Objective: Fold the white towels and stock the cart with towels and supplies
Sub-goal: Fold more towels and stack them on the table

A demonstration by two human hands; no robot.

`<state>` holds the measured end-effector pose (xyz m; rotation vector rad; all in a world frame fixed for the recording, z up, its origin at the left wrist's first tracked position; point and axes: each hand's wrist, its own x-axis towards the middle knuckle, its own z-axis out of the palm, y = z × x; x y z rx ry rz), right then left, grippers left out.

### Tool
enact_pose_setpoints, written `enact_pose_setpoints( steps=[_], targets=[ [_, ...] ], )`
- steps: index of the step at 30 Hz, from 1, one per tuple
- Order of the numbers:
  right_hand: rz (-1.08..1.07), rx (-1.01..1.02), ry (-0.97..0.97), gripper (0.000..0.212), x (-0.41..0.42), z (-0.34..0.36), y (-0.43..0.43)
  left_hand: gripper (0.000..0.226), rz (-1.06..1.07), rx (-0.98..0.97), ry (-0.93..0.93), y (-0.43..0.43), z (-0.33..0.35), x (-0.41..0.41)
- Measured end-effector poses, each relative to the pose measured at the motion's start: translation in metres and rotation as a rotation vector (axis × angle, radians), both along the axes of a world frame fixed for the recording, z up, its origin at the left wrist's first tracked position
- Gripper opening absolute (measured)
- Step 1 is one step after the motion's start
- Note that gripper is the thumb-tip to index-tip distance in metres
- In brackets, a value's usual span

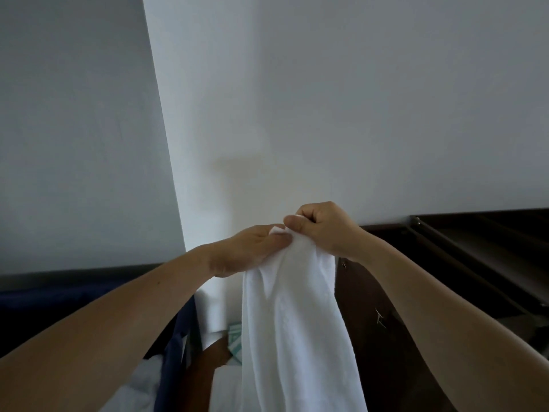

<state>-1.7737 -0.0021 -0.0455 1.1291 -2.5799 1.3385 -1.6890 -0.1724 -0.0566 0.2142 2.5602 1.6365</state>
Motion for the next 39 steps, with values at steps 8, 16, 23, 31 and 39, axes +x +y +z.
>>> enact_pose_setpoints(
  steps=[8, 16, 23, 31, 39],
  targets=[
    [0.072, -0.073, -0.356, 0.021, -0.010, -0.044, 0.018, 0.030, 0.343, -0.208, 0.418, -0.024, 0.030, -0.011],
    [-0.246, 0.100, -0.205, 0.009, -0.032, -0.076, 0.021, 0.024, 0.863, -0.046, 0.681, -0.076, 0.063, -0.012],
    [-0.363, -0.210, 0.145, 0.031, -0.014, 0.013, 0.005, 0.028, 0.968, -0.191, 0.445, -0.096, 0.032, -0.011],
    [-0.154, 0.344, 0.095, 0.021, -0.001, 0.001, 0.002, 0.032, 0.829, -0.282, 0.283, -0.090, 0.008, -0.008],
    [0.002, 0.395, 0.228, 0.012, 0.012, 0.015, 0.001, 0.013, 0.362, -0.309, 0.133, -0.072, -0.017, -0.003]
  ],
)
